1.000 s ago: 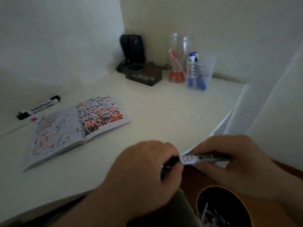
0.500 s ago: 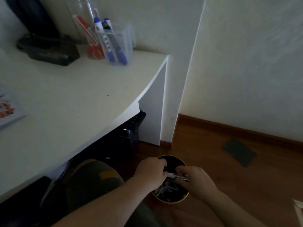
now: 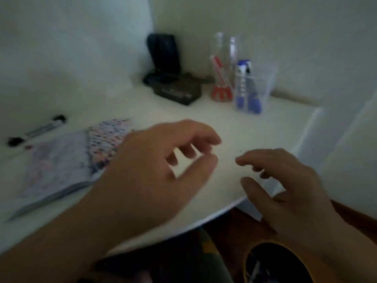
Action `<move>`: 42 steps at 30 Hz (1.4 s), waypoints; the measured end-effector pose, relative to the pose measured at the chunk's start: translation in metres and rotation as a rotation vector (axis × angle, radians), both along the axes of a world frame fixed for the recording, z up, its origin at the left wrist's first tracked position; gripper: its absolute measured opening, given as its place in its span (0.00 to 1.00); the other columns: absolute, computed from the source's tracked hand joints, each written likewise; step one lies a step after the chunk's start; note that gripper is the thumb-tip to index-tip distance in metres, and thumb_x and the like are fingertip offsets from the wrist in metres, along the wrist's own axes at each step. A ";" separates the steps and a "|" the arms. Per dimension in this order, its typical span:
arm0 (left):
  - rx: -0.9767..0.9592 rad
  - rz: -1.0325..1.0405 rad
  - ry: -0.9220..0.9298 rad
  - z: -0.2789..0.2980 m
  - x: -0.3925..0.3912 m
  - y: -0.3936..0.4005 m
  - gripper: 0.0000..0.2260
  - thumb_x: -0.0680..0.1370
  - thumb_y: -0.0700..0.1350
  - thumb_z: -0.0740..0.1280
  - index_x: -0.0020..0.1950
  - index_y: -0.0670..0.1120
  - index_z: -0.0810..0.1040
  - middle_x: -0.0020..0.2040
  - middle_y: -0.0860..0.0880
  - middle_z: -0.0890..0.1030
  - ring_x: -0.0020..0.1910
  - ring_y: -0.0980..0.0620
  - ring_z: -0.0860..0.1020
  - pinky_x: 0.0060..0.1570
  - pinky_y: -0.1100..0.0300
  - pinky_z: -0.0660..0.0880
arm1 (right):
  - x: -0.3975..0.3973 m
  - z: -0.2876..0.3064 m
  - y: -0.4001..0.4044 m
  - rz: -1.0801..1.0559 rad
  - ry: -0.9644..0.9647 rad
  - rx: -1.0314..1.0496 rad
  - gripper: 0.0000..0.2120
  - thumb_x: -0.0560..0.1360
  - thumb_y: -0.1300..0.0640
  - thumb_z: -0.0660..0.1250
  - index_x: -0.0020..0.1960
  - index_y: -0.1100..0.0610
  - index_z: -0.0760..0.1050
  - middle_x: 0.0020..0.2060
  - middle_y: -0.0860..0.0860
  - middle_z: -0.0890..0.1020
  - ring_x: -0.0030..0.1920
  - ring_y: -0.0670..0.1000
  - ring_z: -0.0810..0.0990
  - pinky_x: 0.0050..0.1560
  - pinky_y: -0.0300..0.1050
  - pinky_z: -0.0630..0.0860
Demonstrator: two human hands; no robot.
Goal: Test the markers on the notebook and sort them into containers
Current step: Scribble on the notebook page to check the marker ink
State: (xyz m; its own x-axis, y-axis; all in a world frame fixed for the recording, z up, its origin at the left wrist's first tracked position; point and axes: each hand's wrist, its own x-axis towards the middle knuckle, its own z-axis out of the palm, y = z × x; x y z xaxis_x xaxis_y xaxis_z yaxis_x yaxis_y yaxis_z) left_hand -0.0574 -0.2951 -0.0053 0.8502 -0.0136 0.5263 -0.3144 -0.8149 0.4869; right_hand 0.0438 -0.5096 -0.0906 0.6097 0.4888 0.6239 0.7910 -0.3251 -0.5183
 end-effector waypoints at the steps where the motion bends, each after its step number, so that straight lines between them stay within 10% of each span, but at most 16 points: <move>1: -0.028 0.114 -0.005 0.007 0.009 0.030 0.05 0.77 0.51 0.72 0.52 0.61 0.81 0.46 0.64 0.82 0.44 0.63 0.80 0.40 0.72 0.72 | 0.004 0.016 0.031 0.070 -0.034 -0.007 0.16 0.75 0.55 0.71 0.62 0.48 0.80 0.57 0.37 0.80 0.55 0.37 0.77 0.56 0.32 0.72; 11: 0.151 0.940 0.313 -0.036 0.022 0.325 0.12 0.71 0.50 0.66 0.54 0.58 0.80 0.51 0.48 0.80 0.55 0.42 0.78 0.56 0.50 0.77 | 0.053 0.056 0.309 0.312 -0.058 -0.640 0.22 0.79 0.42 0.64 0.73 0.39 0.69 0.66 0.45 0.75 0.65 0.51 0.74 0.64 0.49 0.72; 21: 0.205 1.017 0.473 -0.079 -0.018 0.391 0.05 0.81 0.54 0.66 0.52 0.55 0.79 0.52 0.45 0.81 0.54 0.39 0.78 0.55 0.47 0.76 | 0.057 0.023 0.327 0.336 0.087 -0.327 0.12 0.79 0.45 0.68 0.62 0.40 0.78 0.46 0.36 0.79 0.44 0.36 0.75 0.46 0.31 0.68; 26: 0.274 0.865 -0.048 -0.025 -0.012 0.332 0.12 0.86 0.47 0.60 0.65 0.48 0.79 0.52 0.44 0.78 0.54 0.42 0.75 0.55 0.51 0.70 | 0.051 0.023 0.331 0.440 0.018 -0.322 0.19 0.78 0.48 0.69 0.68 0.38 0.75 0.46 0.33 0.78 0.46 0.33 0.76 0.47 0.27 0.66; 29: -0.178 0.562 -0.244 0.004 -0.010 0.272 0.11 0.87 0.47 0.59 0.58 0.52 0.81 0.47 0.58 0.80 0.47 0.60 0.76 0.48 0.67 0.71 | 0.047 0.026 0.329 0.526 0.068 -0.247 0.30 0.76 0.46 0.71 0.74 0.33 0.64 0.48 0.37 0.80 0.42 0.44 0.80 0.41 0.33 0.74; 32: -0.917 0.158 -0.151 0.000 0.001 0.234 0.08 0.85 0.43 0.61 0.50 0.46 0.78 0.39 0.50 0.79 0.36 0.54 0.76 0.36 0.61 0.74 | 0.042 0.033 0.325 0.583 0.146 -0.073 0.40 0.72 0.45 0.77 0.75 0.29 0.58 0.46 0.43 0.81 0.38 0.48 0.81 0.36 0.36 0.77; 35: -1.127 0.100 0.047 -0.020 0.008 0.232 0.06 0.80 0.43 0.68 0.49 0.41 0.79 0.38 0.45 0.82 0.37 0.51 0.81 0.40 0.61 0.79 | 0.039 0.038 0.319 0.653 0.334 0.147 0.21 0.78 0.47 0.71 0.69 0.40 0.73 0.41 0.47 0.83 0.37 0.47 0.82 0.36 0.38 0.77; 42: 0.053 0.214 0.267 -0.047 0.002 0.239 0.03 0.85 0.49 0.61 0.56 0.57 0.74 0.41 0.56 0.79 0.41 0.58 0.77 0.39 0.65 0.72 | 0.047 0.042 0.313 0.592 0.740 0.146 0.10 0.83 0.60 0.60 0.49 0.53 0.80 0.27 0.56 0.73 0.28 0.52 0.70 0.27 0.44 0.67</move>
